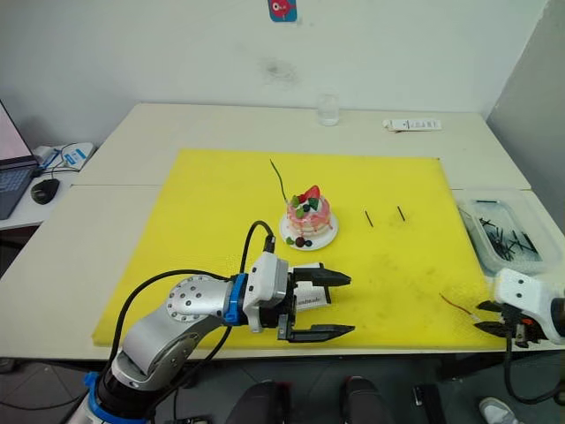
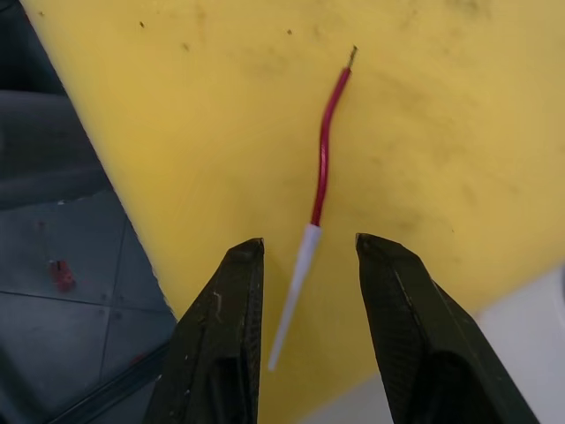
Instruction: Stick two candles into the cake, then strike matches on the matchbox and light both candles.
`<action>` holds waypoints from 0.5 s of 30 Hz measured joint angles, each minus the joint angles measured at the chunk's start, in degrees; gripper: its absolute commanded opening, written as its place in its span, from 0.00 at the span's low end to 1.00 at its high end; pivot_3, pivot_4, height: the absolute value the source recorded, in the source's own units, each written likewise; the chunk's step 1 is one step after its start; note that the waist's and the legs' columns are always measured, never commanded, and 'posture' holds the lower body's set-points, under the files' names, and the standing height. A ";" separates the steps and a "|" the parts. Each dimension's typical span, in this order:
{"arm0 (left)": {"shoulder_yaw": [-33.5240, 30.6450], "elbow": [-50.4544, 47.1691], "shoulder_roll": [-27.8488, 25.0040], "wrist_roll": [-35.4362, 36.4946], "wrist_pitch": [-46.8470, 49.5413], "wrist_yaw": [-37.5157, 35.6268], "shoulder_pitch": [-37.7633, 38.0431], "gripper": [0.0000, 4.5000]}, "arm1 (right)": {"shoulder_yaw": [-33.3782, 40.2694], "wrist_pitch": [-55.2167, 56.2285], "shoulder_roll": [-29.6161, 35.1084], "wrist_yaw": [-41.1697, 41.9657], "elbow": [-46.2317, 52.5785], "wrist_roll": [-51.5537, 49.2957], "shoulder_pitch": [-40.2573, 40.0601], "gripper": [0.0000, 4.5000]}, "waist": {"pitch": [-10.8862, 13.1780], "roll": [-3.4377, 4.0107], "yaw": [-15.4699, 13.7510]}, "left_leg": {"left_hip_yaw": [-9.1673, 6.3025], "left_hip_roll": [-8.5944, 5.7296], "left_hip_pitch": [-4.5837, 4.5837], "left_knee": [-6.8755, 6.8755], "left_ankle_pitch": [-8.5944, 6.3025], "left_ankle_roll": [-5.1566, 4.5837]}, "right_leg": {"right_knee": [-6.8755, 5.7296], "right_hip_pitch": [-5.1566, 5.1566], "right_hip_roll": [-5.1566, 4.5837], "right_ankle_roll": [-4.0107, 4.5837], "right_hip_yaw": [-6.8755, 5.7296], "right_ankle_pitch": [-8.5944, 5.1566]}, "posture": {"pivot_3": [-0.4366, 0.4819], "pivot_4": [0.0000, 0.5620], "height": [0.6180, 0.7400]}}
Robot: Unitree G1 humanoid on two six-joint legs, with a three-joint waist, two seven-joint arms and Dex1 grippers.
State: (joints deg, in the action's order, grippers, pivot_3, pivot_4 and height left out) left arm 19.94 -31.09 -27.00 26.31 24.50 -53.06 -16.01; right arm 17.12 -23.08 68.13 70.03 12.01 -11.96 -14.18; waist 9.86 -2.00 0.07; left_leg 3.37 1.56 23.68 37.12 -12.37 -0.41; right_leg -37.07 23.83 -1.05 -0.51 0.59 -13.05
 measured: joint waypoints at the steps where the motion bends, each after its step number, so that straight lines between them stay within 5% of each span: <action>1: 0.07 0.00 0.00 -0.03 -0.02 -0.08 -0.03 0.81 | -0.48 -2.50 0.46 -0.21 1.04 -0.10 0.05 0.37 | 0.00 0.00 0.00 | 0.01 -0.01 0.00 0.00 0.00 0.00 | 0.01 0.00 0.00 0.00 0.00 0.00 | 0.48 0.27 1.00; 15: 1.42 0.21 0.34 -1.86 -3.88 -1.31 1.76 0.81 | -5.81 -15.29 2.66 -2.90 3.06 0.02 4.71 0.37 | 0.01 -0.02 0.08 | 0.04 -0.02 -0.01 0.04 0.00 0.00 | 0.04 -0.03 -0.02 0.00 0.03 0.00 | 0.48 0.27 1.00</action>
State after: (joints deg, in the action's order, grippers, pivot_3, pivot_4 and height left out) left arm 21.36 -30.88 -26.65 24.45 20.63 -54.37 -14.25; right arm 11.31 -38.37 70.80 67.13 15.08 -11.94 -9.46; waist 9.87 -2.02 0.15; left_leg 3.41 1.54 23.67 37.16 -12.37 -0.41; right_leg -37.03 23.80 -1.07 -0.51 0.61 -13.05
